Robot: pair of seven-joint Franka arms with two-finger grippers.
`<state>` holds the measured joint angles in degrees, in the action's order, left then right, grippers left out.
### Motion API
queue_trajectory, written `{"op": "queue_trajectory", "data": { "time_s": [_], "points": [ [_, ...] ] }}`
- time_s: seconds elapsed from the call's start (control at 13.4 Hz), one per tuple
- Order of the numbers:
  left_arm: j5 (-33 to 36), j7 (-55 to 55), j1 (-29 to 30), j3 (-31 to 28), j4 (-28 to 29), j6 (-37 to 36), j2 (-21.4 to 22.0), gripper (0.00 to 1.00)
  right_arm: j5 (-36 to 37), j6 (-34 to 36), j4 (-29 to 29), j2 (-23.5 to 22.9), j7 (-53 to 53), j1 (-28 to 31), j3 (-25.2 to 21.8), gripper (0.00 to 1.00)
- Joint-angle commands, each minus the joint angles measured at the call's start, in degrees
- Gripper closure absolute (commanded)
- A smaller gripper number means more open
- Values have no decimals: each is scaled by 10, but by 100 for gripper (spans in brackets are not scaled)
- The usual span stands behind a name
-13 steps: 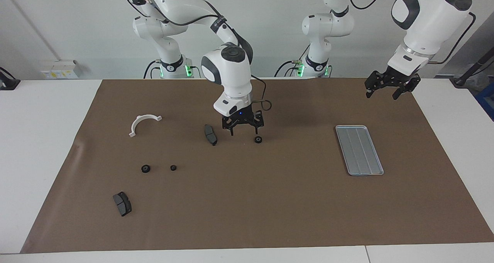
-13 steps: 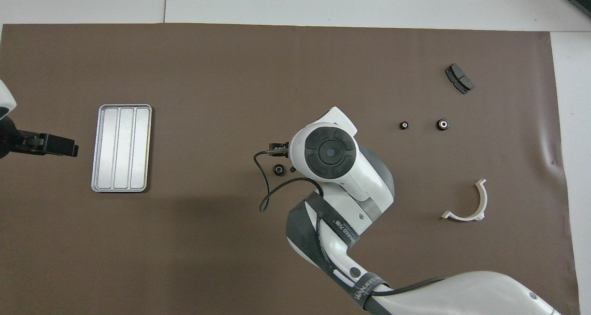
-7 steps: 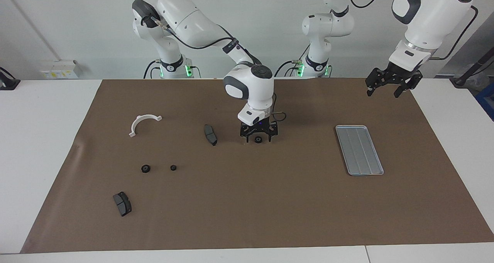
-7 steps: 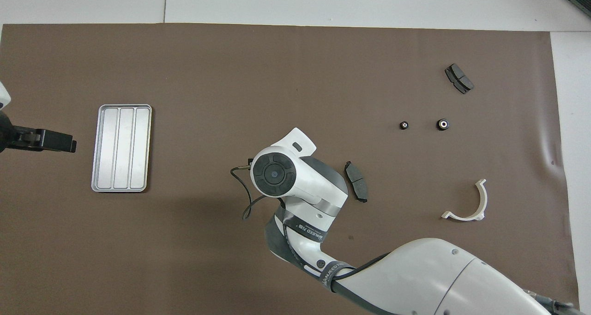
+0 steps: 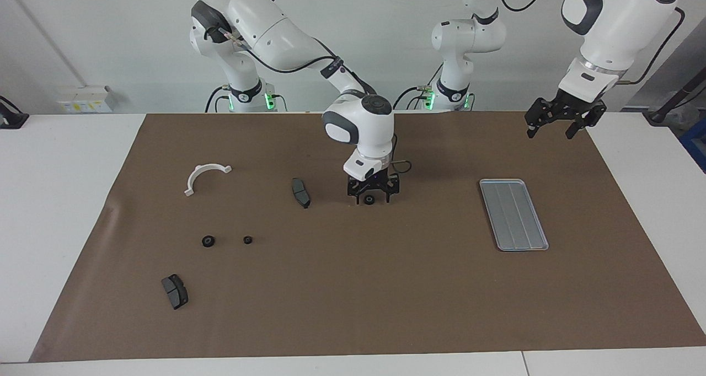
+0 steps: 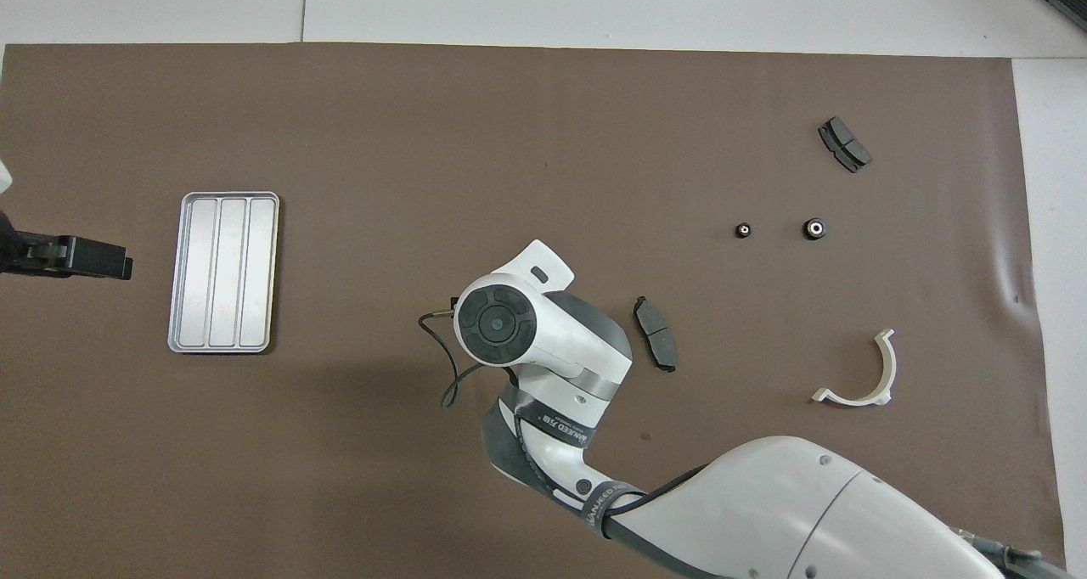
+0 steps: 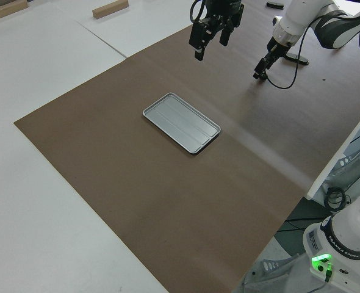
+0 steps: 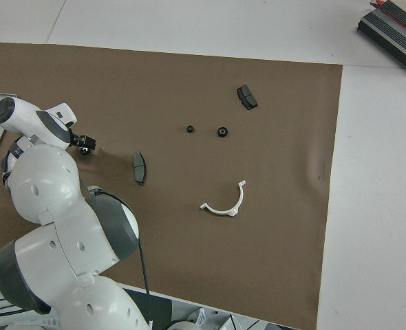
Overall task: Place bearing gear from tray to pile
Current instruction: 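Lower the right gripper onto the last bearing mid-table and grasp it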
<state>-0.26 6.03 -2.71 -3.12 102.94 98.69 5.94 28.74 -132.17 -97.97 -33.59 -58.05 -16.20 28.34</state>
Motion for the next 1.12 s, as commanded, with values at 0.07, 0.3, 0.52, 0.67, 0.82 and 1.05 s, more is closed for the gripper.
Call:
{"op": "queue_trajectory", "data": {
  "time_s": [0.07,0.3,0.52,0.67,0.82,1.05],
  "points": [
    [13,-8,7,1,-3,-10,7,0,16,14,-4,1,0,7,9,27],
    [13,-8,2,2,-3,-10,7,0,12,7,-6,0,0,7,14,38],
    [13,-8,2,1,-3,-10,7,0,11,12,-6,0,0,7,16,38],
    [13,-8,2,2,-3,-10,7,0,10,16,-14,2,0,8,16,38],
    [13,-8,2,1,-3,-10,7,0,10,18,-16,3,1,9,16,38],
    [13,-8,2,1,-3,-10,7,0,10,23,-16,6,1,10,16,40]
  ]
}}
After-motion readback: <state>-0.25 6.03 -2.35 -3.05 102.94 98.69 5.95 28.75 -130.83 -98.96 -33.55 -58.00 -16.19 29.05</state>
